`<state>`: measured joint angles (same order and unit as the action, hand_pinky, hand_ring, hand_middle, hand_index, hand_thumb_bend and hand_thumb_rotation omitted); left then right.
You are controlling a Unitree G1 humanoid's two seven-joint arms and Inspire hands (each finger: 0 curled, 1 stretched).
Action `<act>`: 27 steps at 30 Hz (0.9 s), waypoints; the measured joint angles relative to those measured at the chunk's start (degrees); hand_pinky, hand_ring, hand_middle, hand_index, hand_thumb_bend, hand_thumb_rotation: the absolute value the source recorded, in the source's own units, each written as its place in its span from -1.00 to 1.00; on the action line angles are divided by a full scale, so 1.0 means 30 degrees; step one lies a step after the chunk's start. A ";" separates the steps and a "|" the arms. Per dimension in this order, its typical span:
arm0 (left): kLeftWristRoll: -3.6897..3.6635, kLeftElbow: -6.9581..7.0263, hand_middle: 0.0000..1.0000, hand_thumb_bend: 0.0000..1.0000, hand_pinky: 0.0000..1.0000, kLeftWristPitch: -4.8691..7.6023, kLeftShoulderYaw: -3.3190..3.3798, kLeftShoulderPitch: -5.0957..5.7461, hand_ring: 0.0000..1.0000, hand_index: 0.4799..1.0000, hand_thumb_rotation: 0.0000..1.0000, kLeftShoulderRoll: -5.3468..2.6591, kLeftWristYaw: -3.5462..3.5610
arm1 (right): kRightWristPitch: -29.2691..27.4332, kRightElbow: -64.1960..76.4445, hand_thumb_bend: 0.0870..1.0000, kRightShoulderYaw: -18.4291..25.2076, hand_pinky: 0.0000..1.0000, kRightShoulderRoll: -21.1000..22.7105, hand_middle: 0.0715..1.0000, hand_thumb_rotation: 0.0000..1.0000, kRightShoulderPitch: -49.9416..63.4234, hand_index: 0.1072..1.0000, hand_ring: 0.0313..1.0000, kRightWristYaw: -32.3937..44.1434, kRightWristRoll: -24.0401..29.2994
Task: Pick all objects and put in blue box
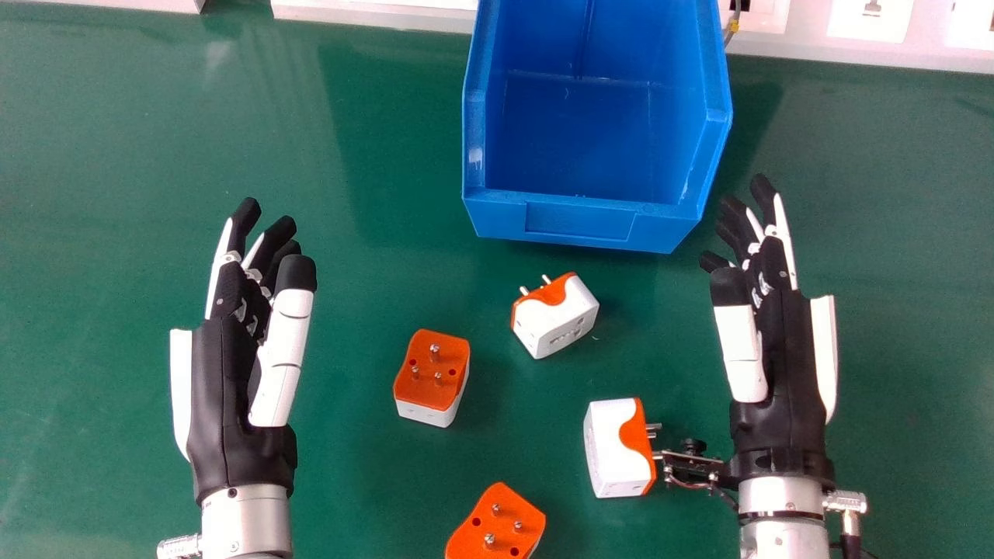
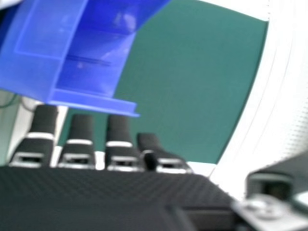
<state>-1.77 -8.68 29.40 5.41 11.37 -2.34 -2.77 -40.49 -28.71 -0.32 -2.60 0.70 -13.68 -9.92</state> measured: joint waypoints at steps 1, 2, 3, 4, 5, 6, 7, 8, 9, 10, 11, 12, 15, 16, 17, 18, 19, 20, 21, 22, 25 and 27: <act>0.0000 -0.0014 0.76 0.55 0.62 0.0000 0.0001 -0.0007 0.76 0.70 0.54 -0.0001 0.0000 | 0.0000 0.0000 0.59 0.0000 0.61 0.0002 0.77 1.00 0.0000 0.88 0.79 -0.0003 -0.0009; -0.0001 -0.0038 0.76 0.55 0.62 0.0001 0.0001 -0.0020 0.76 0.70 0.54 -0.0002 0.0000 | 0.0000 0.0000 0.59 -0.0004 0.61 0.0002 0.77 1.00 -0.0001 0.88 0.79 -0.0025 -0.0029; -0.0001 -0.0057 0.76 0.55 0.62 0.0003 0.0001 -0.0035 0.76 0.70 0.54 -0.0006 0.0000 | 0.0000 0.0000 0.59 -0.0007 0.61 0.0001 0.77 1.00 -0.0001 0.88 0.79 -0.0052 -0.0057; 0.0000 -0.0078 0.76 0.55 0.62 0.0012 0.0000 -0.0051 0.76 0.70 0.54 -0.0007 0.0000 | 0.0000 0.0000 0.59 -0.0005 0.61 0.0001 0.77 1.00 -0.0001 0.88 0.79 -0.0059 -0.0065; -0.0001 -0.0097 0.76 0.55 0.62 0.0019 0.0000 -0.0064 0.76 0.70 0.54 -0.0007 0.0001 | 0.0000 0.0000 0.59 -0.0005 0.61 0.0001 0.77 1.00 -0.0001 0.87 0.79 -0.0059 -0.0065; -0.0004 -0.0121 0.76 0.55 0.62 0.0027 -0.0001 -0.0074 0.76 0.70 0.54 -0.0006 0.0002 | 0.0000 0.0000 0.59 -0.0004 0.61 0.0001 0.77 1.00 -0.0001 0.87 0.79 -0.0057 -0.0065; -0.0007 -0.0158 0.76 0.55 0.62 0.0037 0.0000 -0.0087 0.76 0.70 0.54 -0.0003 0.0006 | 0.0000 0.0000 0.59 -0.0004 0.61 0.0002 0.77 1.00 -0.0001 0.87 0.79 -0.0052 -0.0060; -0.0011 -0.0220 0.76 0.55 0.62 0.0057 0.0002 -0.0107 0.76 0.70 0.54 0.0000 0.0012 | 0.0000 -0.0002 0.59 -0.0003 0.61 0.0004 0.77 1.00 -0.0002 0.87 0.79 -0.0036 -0.0042; -0.0018 -0.0300 0.76 0.55 0.62 0.0083 0.0003 -0.0121 0.76 0.70 0.54 0.0003 0.0016 | -0.0002 -0.0011 0.59 -0.0001 0.61 0.0009 0.77 1.00 -0.0008 0.87 0.79 -0.0001 0.0016; -0.0021 -0.0346 0.76 0.55 0.62 0.0088 0.0003 -0.0121 0.76 0.70 0.54 0.0004 0.0021 | -0.0002 -0.0020 0.59 0.0001 0.61 0.0012 0.77 1.00 -0.0017 0.87 0.79 0.0064 0.0105; -0.0023 -0.0370 0.76 0.55 0.62 0.0097 0.0003 -0.0121 0.76 0.70 0.54 0.0004 0.0023 | -0.0003 -0.0020 0.59 0.0000 0.61 0.0014 0.77 1.00 -0.0017 0.87 0.79 0.0136 0.0188; -0.0025 -0.0389 0.76 0.55 0.62 0.0113 0.0003 -0.0122 0.76 0.70 0.54 0.0005 0.0024 | -0.0002 -0.0021 0.59 -0.0002 0.62 0.0016 0.77 1.00 -0.0017 0.87 0.79 0.0207 0.0252; -0.0036 -0.0420 0.76 0.55 0.62 0.0204 0.0012 -0.0122 0.76 0.70 0.54 0.0006 0.0027 | -0.0004 -0.0022 0.59 -0.0002 0.62 0.0033 0.77 1.00 -0.0017 0.87 0.79 0.0380 0.0294; -0.0049 -0.0420 0.76 0.55 0.62 0.0210 0.0013 -0.0122 0.76 0.70 0.54 0.0006 0.0031 | -0.0004 -0.0024 0.59 -0.0002 0.62 0.0037 0.77 1.00 -0.0018 0.87 0.79 0.0388 0.0286; -0.0093 -0.0420 0.76 0.55 0.62 0.0212 0.0012 -0.0121 0.76 0.70 0.54 0.0007 0.0037 | -0.0003 -0.0025 0.59 0.0000 0.62 0.0039 0.77 1.00 -0.0018 0.87 0.79 0.0387 0.0278; -0.0137 -0.0420 0.76 0.55 0.62 0.0215 0.0014 -0.0121 0.76 0.70 0.54 0.0006 0.0038 | -0.0002 -0.0024 0.59 0.0008 0.62 0.0052 0.77 1.00 -0.0017 0.87 0.79 0.0387 0.0266; -0.0150 -0.0420 0.76 0.55 0.62 0.0218 0.0017 -0.0121 0.76 0.70 0.54 0.0007 0.0039 | -0.0001 -0.0024 0.59 0.0012 0.62 0.0075 0.77 1.00 -0.0017 0.87 0.79 0.0387 0.0257; -0.0154 -0.0420 0.76 0.55 0.62 0.0230 0.0016 -0.0119 0.76 0.70 0.54 0.0006 0.0040 | 0.0021 -0.0016 0.59 0.0021 0.63 0.0153 0.78 1.00 -0.0017 0.88 0.79 0.0395 0.0242; -0.0154 -0.0420 0.76 0.55 0.62 0.0249 0.0016 -0.0115 0.76 0.70 0.54 0.0005 0.0042 | 0.0075 0.0006 0.59 0.0037 0.63 0.0299 0.78 1.00 -0.0017 0.88 0.79 0.0495 0.0240; -0.0154 -0.0420 0.76 0.55 0.62 0.0253 0.0017 -0.0114 0.76 0.70 0.54 0.0005 0.0042 | 0.0100 0.0015 0.59 0.0047 0.63 0.0343 0.78 1.00 -0.0017 0.88 0.79 0.0527 0.0241; -0.0150 -0.0419 0.76 0.55 0.62 0.0283 0.0004 -0.0098 0.76 0.70 0.54 -0.0001 0.0035 | 0.0525 0.0794 0.60 0.0089 0.62 0.1313 0.78 1.00 -0.0001 0.88 0.79 0.1609 0.0342; -0.0145 -0.0419 0.76 0.55 0.62 0.0298 -0.0001 -0.0093 0.76 0.70 0.54 -0.0009 0.0027 | 0.0552 0.1372 0.60 0.0219 0.62 0.2018 0.78 1.00 -0.0008 0.88 0.79 0.2280 0.0545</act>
<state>-2.20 -9.94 30.29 5.41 11.09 -2.37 -2.69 -38.84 -24.59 0.34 3.45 0.67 -6.83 -8.29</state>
